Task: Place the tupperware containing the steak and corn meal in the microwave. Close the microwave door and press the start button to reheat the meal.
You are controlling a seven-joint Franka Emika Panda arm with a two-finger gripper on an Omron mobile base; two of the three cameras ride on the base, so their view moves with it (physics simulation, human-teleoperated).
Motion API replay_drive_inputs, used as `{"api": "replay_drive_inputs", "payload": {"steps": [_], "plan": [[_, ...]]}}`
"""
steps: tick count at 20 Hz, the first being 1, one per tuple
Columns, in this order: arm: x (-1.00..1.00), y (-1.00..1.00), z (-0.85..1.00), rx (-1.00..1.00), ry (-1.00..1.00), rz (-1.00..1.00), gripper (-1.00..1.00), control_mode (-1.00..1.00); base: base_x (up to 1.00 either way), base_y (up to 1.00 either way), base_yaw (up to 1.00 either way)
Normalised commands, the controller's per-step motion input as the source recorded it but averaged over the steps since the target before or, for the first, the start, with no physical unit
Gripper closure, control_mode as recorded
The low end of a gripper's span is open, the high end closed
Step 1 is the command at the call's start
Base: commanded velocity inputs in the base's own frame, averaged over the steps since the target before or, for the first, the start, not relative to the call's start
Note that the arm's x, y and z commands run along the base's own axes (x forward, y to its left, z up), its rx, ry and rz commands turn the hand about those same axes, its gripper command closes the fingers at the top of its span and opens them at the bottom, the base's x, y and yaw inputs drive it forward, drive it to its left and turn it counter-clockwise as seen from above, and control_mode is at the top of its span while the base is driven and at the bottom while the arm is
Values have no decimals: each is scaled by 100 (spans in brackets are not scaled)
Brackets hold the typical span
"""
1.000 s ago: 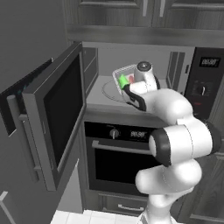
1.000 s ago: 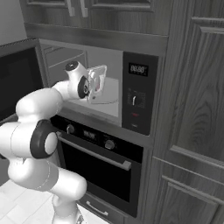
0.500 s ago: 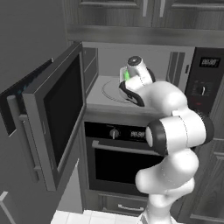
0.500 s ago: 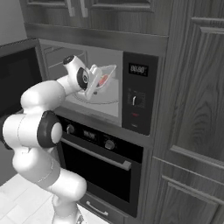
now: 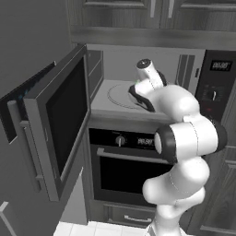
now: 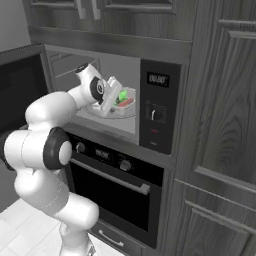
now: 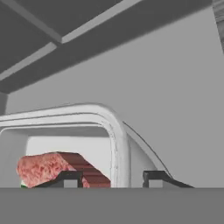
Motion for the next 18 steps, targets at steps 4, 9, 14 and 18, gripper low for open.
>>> {"api": "replay_drive_inputs", "payload": {"steps": [4,9,14,18], "plan": [[-61,1,2,0,-16,-2,-100,-100,0,0,0],[-92,23,24,-6,-29,0,-100,-100,0,0,0],[-100,45,39,-13,-20,5,-100,-100,0,0,0],[-100,39,59,-14,-19,13,-100,-100,0,0,0]]}}
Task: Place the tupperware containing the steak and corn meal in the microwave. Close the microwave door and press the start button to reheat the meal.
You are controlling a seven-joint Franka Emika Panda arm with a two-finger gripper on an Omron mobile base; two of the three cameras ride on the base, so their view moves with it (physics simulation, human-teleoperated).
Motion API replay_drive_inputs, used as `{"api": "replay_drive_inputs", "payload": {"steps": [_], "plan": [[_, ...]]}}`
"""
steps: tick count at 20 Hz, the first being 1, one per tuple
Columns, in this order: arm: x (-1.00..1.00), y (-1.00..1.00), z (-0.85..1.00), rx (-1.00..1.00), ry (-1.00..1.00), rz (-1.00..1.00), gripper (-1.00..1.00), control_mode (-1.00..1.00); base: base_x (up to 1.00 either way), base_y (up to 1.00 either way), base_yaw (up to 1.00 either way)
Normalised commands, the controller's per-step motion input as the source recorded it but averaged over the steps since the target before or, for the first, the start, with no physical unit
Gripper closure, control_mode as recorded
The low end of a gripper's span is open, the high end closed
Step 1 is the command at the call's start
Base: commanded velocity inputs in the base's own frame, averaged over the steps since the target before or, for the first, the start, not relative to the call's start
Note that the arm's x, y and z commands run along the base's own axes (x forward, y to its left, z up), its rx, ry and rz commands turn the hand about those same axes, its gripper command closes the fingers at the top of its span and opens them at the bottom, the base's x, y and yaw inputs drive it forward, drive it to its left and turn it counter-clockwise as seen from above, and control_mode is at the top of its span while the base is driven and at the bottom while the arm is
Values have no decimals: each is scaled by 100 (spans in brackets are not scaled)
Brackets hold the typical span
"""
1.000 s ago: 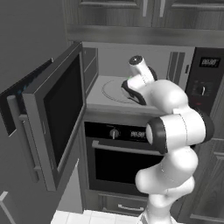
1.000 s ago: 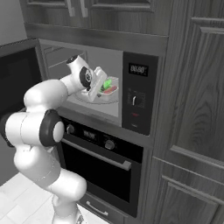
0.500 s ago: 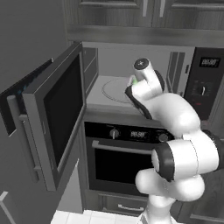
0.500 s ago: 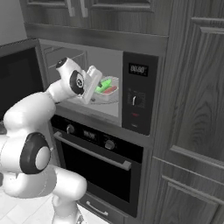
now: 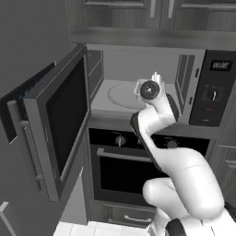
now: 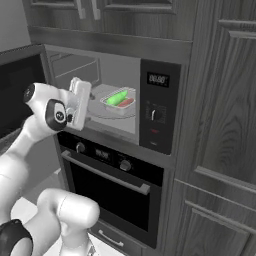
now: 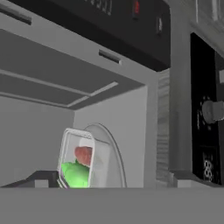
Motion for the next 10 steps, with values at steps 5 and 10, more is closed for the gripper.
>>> {"api": "replay_drive_inputs", "payload": {"steps": [5,10], "plan": [[-100,16,74,-3,-15,25,-100,-100,0,0,0],[-100,15,68,0,-4,35,-100,-100,0,0,0]]}}
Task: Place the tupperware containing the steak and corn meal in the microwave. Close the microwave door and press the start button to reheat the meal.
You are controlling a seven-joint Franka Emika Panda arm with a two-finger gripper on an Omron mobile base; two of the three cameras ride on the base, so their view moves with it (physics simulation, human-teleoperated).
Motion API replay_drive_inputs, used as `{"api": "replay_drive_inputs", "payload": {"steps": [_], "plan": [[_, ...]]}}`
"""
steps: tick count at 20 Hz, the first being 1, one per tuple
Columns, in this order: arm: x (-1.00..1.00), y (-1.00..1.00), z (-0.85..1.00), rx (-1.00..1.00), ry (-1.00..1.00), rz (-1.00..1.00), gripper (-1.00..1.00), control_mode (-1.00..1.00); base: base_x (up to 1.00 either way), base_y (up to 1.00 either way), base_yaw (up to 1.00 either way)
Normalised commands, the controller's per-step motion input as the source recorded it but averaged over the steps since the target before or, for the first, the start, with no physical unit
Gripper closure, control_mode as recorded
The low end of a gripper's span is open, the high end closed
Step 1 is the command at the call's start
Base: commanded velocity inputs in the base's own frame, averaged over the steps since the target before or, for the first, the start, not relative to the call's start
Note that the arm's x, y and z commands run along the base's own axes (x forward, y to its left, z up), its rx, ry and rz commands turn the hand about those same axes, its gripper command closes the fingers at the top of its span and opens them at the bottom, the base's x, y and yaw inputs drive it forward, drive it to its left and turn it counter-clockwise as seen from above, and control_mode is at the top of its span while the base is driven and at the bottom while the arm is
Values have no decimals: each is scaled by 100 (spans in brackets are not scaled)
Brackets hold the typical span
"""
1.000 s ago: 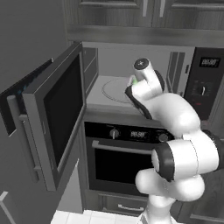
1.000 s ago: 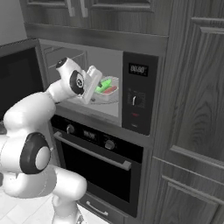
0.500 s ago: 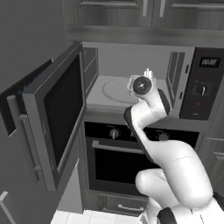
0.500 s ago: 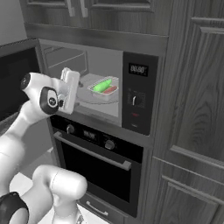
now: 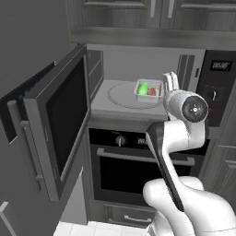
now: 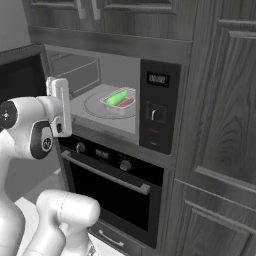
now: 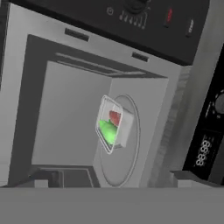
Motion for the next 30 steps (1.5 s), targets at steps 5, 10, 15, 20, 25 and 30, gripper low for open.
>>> {"api": "replay_drive_inputs", "payload": {"steps": [5,10,15,20,25,30], "plan": [[-100,54,44,-7,0,31,-100,-100,0,0,0],[-95,63,42,-7,4,20,-100,-100,0,0,0],[-78,50,42,-1,6,7,-100,-100,0,0,0],[-61,51,14,-1,6,0,-100,-100,0,0,0],[-70,38,-9,-6,0,0,-100,-100,0,0,0],[-49,37,-49,-6,-6,0,-100,-100,0,0,0]]}}
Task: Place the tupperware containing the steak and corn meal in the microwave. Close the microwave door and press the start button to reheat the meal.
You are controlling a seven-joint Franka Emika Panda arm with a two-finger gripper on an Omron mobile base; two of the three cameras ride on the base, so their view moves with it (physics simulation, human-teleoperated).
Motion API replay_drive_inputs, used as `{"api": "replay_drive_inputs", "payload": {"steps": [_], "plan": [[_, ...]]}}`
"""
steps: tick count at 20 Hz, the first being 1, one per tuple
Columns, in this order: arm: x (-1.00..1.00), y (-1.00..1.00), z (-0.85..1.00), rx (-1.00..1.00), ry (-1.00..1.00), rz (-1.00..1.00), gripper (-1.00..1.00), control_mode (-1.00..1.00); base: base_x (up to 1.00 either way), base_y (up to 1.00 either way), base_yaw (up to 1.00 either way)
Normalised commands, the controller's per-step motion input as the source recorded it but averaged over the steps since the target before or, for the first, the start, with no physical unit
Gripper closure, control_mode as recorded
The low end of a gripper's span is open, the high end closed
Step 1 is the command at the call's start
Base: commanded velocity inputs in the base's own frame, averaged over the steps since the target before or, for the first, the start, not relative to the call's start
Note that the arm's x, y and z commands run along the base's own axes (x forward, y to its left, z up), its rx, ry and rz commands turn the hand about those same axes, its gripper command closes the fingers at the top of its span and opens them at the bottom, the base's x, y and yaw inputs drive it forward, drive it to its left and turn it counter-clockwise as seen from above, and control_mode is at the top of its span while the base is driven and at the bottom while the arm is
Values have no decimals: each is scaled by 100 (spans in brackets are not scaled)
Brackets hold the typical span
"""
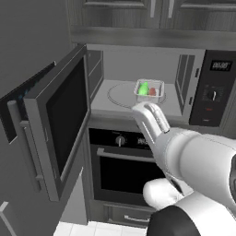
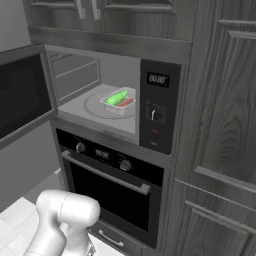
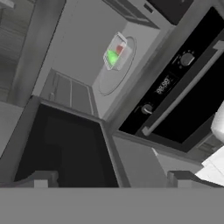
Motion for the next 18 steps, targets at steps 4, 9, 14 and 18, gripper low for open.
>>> {"api": "replay_drive_inputs", "payload": {"steps": [4,9,14,18], "plan": [[-9,39,-37,3,-6,0,-100,-100,0,0,0],[0,43,-14,5,-12,0,-100,-100,0,0,0],[-14,48,-6,7,-25,0,-100,-100,0,0,0],[-21,53,-10,10,-27,0,-100,-100,0,0,0]]}}
